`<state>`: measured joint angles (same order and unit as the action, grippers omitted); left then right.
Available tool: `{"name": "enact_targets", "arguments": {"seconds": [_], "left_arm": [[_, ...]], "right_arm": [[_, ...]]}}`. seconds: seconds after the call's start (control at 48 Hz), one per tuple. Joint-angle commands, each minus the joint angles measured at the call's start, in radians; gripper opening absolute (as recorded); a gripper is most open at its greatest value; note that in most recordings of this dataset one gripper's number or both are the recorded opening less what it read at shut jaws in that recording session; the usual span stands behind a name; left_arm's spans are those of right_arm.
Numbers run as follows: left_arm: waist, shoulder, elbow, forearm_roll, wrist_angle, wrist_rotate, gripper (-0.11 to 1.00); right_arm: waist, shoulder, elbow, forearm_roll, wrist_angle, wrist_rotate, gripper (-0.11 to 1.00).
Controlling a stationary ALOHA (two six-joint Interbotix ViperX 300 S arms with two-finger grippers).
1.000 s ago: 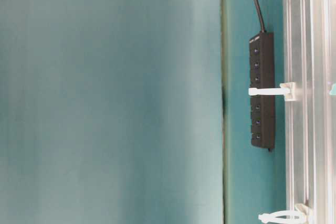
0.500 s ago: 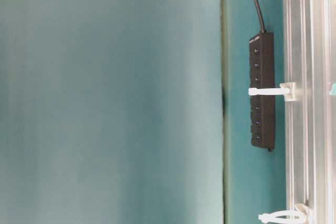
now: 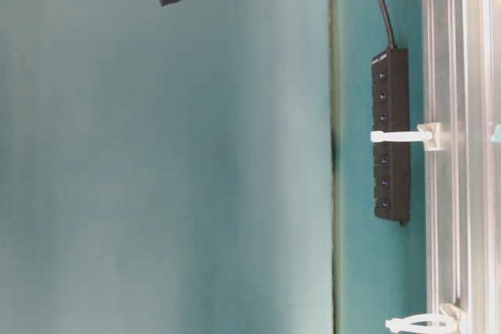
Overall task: Pass the USB cable through three rings with both arms.
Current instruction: 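Push the plug leftward through the right white ring with the right gripper, then move the left gripper over the rail toward the middle ring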
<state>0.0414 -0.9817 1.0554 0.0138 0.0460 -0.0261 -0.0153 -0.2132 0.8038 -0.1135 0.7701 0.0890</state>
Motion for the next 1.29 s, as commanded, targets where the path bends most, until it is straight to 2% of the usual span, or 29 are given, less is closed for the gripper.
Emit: {"name": "enact_targets", "arguments": {"seconds": [0.0, 0.312, 0.625, 0.75, 0.875, 1.104, 1.271], "left_arm": [[0.002, 0.008, -0.029, 0.002, -0.005, -0.002, 0.02], [0.002, 0.011, -0.028, 0.000, -0.009, 0.000, 0.02], [0.003, 0.078, -0.034, 0.000, -0.038, -0.003, 0.02], [0.002, 0.127, -0.034, 0.002, -0.115, -0.003, 0.02], [0.002, 0.192, -0.043, 0.000, -0.132, -0.006, 0.02], [0.003, 0.354, -0.098, 0.000, -0.133, -0.109, 0.02], [0.005, 0.474, -0.160, 0.000, -0.133, -0.118, 0.02]], "right_arm": [[-0.003, 0.005, -0.006, -0.002, -0.015, 0.008, -0.08], [-0.003, 0.048, -0.018, -0.002, -0.089, 0.005, -0.08], [-0.003, 0.058, -0.026, -0.002, -0.135, 0.008, -0.08], [-0.003, 0.058, -0.026, -0.002, -0.144, 0.008, -0.08], [-0.003, 0.058, -0.026, 0.000, -0.144, 0.006, -0.08], [-0.003, 0.058, -0.025, 0.000, -0.144, 0.006, -0.08], [-0.003, 0.058, -0.025, -0.002, -0.146, 0.003, -0.08]]}}
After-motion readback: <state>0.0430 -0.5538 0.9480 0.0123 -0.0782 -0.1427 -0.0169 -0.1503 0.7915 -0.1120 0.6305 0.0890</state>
